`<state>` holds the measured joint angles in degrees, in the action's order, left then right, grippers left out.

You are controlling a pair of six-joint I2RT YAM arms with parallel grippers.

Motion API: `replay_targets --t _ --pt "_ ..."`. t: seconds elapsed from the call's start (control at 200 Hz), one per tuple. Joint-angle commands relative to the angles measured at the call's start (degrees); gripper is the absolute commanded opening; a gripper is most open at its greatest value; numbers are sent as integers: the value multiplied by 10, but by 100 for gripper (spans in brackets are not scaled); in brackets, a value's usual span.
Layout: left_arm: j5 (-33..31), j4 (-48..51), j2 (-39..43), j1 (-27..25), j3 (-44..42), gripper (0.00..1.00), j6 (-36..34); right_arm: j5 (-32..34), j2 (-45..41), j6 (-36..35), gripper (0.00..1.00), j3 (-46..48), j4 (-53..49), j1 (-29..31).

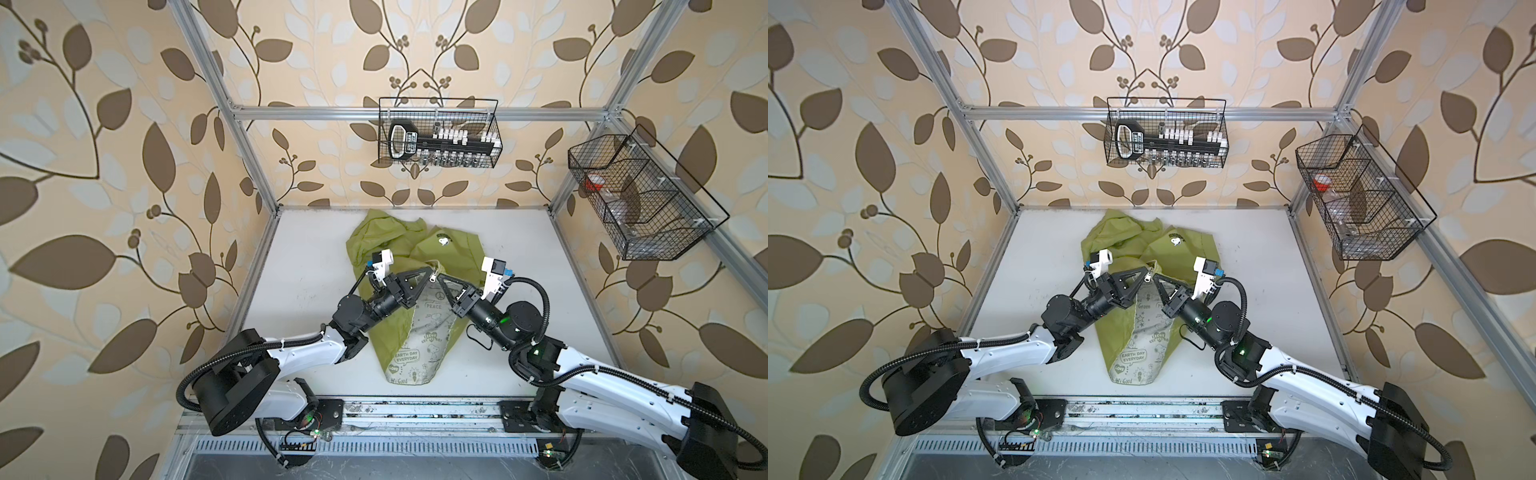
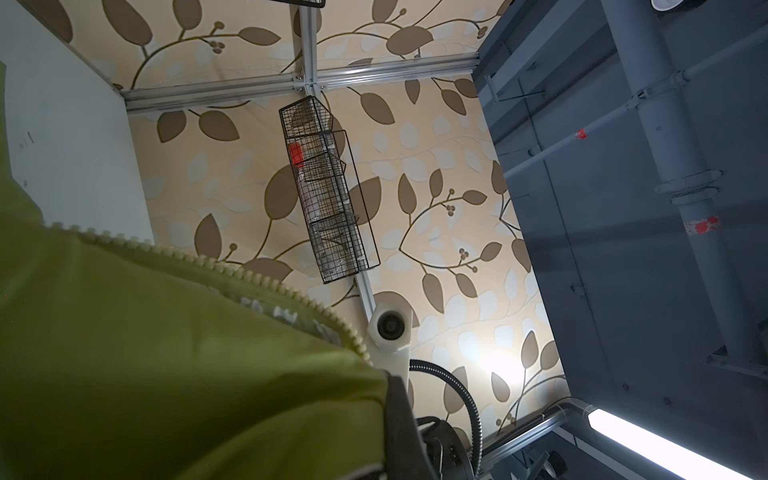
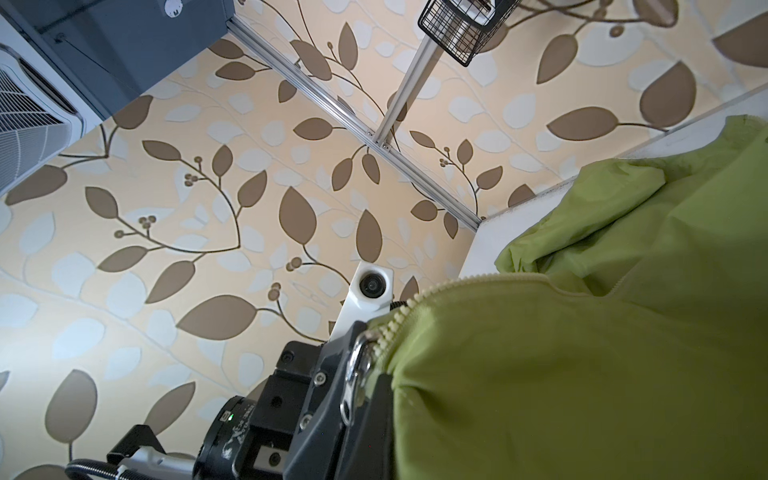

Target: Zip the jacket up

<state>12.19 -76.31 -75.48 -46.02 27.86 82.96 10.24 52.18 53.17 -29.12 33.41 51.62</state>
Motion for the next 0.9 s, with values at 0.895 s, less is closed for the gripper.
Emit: replay_targets --t 0.895 --pt "13 -22 0 -3 1 0 8 -62 -58 -29 0 -3 -40 3"
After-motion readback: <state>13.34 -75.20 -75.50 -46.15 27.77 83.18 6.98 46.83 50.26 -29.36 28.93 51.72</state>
